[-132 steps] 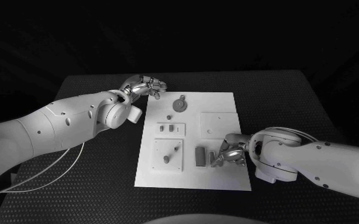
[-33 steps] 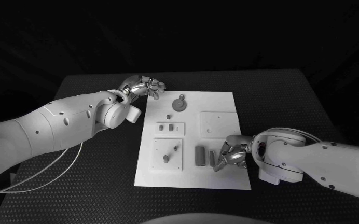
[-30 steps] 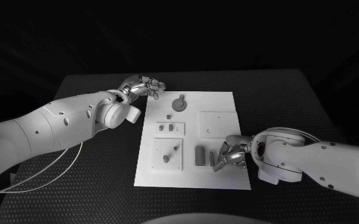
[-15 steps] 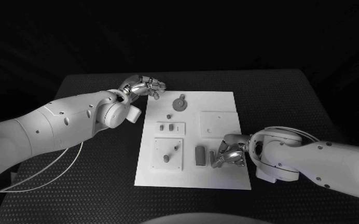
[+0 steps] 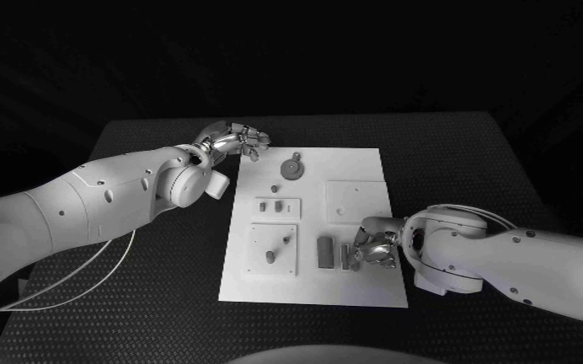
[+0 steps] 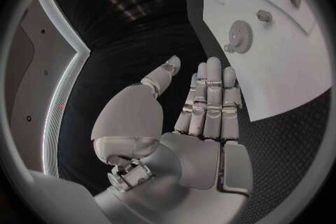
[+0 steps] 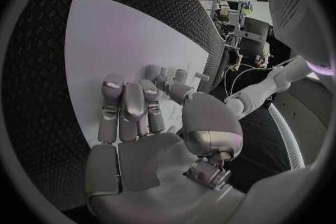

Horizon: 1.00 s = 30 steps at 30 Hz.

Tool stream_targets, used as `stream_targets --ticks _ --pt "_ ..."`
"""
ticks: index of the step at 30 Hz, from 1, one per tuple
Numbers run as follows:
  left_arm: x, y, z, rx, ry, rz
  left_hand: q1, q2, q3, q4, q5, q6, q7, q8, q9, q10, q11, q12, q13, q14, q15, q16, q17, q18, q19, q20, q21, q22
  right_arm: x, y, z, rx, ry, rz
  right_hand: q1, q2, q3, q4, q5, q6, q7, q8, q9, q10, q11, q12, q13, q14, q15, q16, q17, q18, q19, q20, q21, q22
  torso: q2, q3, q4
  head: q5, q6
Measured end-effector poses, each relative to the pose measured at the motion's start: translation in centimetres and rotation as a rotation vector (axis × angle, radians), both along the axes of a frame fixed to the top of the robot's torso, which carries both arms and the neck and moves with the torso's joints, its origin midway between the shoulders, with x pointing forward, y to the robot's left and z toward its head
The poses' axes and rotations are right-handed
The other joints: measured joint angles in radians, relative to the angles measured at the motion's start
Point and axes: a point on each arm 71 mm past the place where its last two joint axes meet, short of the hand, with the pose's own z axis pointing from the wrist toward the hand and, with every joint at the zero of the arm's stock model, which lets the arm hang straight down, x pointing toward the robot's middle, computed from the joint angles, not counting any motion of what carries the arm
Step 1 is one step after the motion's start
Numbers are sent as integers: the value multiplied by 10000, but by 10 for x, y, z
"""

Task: Assemble the parts on the task board

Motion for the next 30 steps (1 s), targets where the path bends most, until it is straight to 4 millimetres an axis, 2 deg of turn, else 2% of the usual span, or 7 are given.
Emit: stream_targets --ticks 17,19,21,23,27,29,30 --pt "0 0 0 10 16 1 0 0 0 0 0 0 0 0 0 0 -1 0 1 0 0 0 9 0 0 0 0 9 1 -1 0 -165 -80 -24 -126 -175 144 -152 0 17 -18 22 28 39 36 49 16 3 2 -38 -18 -12 -2 2 47 11 -3 -6 4 -25 10" --pt "0 0 0 11 18 1 0 0 0 0 0 0 -1 0 0 0 -1 0 1 0 0 0 9 1 0 0 0 9 1 -3 0 -180 -81 -63 -193 -270 89 -207 0 23 -24 22 28 57 18 49 16 3 3 -38 -18 -14 -1 2 47 10 -2 -6 4 -27 19" --pt "0 0 0 13 21 1 0 0 0 0 0 0 0 0 0 0 -1 0 1 0 0 0 8 0 0 0 0 9 1 -6 0 -192 -81 -140 -235 -451 65 -231 0 32 -33 23 36 56 18 48 16 3 3 -38 -37 -15 -2 2 48 10 -3 -6 4 -28 29" --pt "0 0 0 13 21 0 0 0 0 0 0 0 0 0 0 1 -1 0 2 0 0 0 8 0 0 0 -32 9 2 -10 -1 -165 -76 -258 -347 -773 -41 -331 0 34 -34 25 54 57 18 49 13 3 3 -38 -38 -16 -1 2 48 10 -4 -6 4 -32 44" --pt "0 3 0 38 18 40 0 0 0 0 0 0 0 0 0 1 -2 0 2 0 0 0 18 0 0 0 -39 12 4 -19 1 53 -89 -543 -731 -1973 -608 -316 0 -130 91 11 37 -194 105 -281 -147 -99 48 -213 -154 -69 -17 18 54 -3 -9 -6 -3 -65 147" --pt "0 5 0 66 16 91 -2 -2 0 0 0 0 0 3 0 1 -1 0 2 0 0 0 19 1 0 0 -39 20 8 -25 4 201 -180 -692 -1025 -2283 -1075 -329 0 -478 171 -220 -60 -433 208 -379 -153 -386 97 -499 -344 -84 -104 43 43 -41 -14 -12 -15 -83 212" --pt "0 6 0 71 13 104 -17 -17 0 0 0 0 -1 37 1 1 -1 0 2 0 0 0 31 0 0 0 -39 26 12 -29 8 277 -291 -783 -1071 -2329 -1297 -365 0 -618 221 -248 -70 -568 243 -380 -148 -502 139 -576 -383 -141 -222 37 -27 -61 -18 -17 -22 -103 264"
